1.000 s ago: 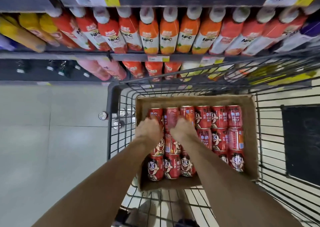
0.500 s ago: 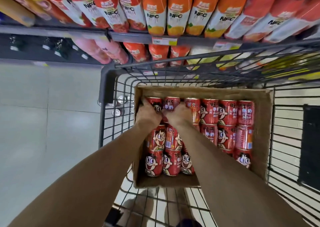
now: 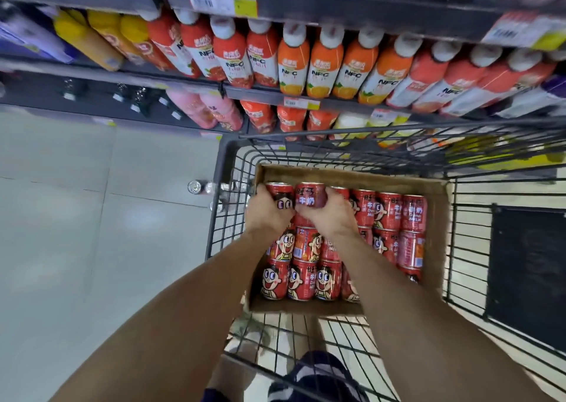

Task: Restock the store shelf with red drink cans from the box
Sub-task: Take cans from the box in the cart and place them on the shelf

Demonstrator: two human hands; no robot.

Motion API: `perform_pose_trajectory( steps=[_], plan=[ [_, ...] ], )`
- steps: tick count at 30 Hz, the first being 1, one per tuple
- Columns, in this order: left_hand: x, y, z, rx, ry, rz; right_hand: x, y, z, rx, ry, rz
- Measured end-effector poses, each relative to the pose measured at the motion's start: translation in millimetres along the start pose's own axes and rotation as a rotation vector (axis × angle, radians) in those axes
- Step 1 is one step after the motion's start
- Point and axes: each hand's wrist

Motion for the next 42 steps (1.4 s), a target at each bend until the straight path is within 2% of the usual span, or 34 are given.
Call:
perform_pose_trajectory(
  steps=[7, 10, 15, 24, 30, 37, 42],
  plan=[
    [-24.4, 58.7, -60.3, 0.041, 0.119, 0.244, -20.5, 80.1, -10.5, 0.031, -0.147, -0.075],
    [-43.4, 88.3, -92.1, 0.096, 0.195, 0.296, -36.0, 120.3, -7.1, 0.031, -0.155, -0.128],
    [-77.6, 140.4, -152.7, 0.172, 0.307, 0.388, -70.1, 187.0, 7.1, 0.094, -0.185, -0.303],
    [-180.3, 203.8, -257.8, 0.292, 0.469, 0.466, -148.9, 292.2, 54.3, 0.186, -0.203, -0.591],
    [-233.8, 240.9, -329.6, 0.423, 0.520, 0.608, -206.7, 352.3, 106.1, 0.201, -0.195, -0.736],
    [-275.9, 272.2, -401.5, 0.609, 0.581, 0.648, -265.2, 398.7, 144.0, 0.192, -0.124, -0.871],
    [-290.9, 265.8, -441.1, 0.667, 0.589, 0.627, -301.2, 402.2, 154.2, 0.174, -0.111, -0.945]
  ],
)
Point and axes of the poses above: each hand's wrist, its own y-axis away from the middle knuckle, its own z-axis out of the palm, x = y × z, and after that the axes turned 2 degrees about z, right-handed
